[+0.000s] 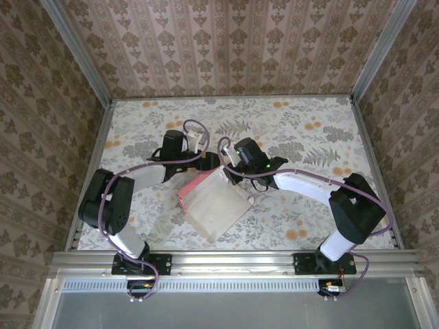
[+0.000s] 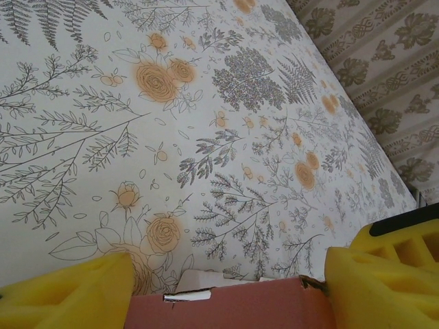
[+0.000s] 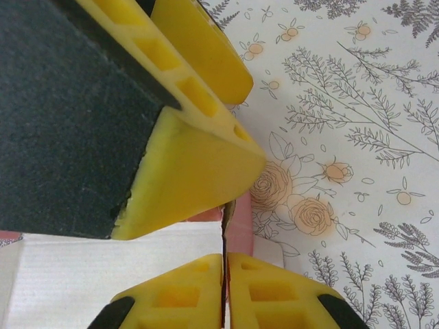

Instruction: Fold the paper box

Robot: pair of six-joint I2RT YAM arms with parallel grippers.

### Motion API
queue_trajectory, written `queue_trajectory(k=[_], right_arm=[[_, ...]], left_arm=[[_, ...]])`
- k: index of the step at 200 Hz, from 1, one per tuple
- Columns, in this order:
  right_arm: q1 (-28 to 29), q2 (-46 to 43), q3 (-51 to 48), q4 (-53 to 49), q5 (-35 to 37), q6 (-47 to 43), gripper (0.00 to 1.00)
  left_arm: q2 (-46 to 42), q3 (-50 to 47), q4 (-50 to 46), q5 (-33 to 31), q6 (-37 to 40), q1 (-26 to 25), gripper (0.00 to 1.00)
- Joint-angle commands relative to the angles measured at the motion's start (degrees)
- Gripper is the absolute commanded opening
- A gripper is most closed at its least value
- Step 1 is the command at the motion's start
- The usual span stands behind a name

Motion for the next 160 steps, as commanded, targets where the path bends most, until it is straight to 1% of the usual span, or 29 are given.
queue_trajectory(k=[1,24,43,83,103,119,160], right_arm=[[0.4,-2.5,-0.8,-1.7,-2.6,2.6,0.16],[-0.3,-5.0,0.0,-2.7,-4.4,3.2,0.30],[-1.3,-7.2,-0.6,-3.5,-5.9,3.3,0.35],[-5.2,-11.6,-4.8,-4.2,-6.7,3.9,0.36],[-7.4,-12.2,-7.7,-3.0,-7.5,5.1,0.36],[-8.1,-11.7,-9.4,-1.6,-7.6,5.7,0.35],[-8.0,-6.8,-10.6,3.2,-7.9,7.4,0.35]], left_arm=[[0.8,0.4,-1.0,0.0,2.3,-0.6,0.73],[0.8,0.2,-1.0,0.3,2.6,-0.7,0.73],[0.8,0.0,-0.9,0.3,2.6,-0.7,0.73],[0.8,0.1,-0.6,0.8,2.4,-0.6,0.74],[0.8,0.2,-0.6,0.8,2.1,-0.7,0.73],[1.0,0.3,-0.6,1.0,2.0,-0.6,0.74],[1.4,0.7,-0.6,1.3,1.6,-0.5,0.73]])
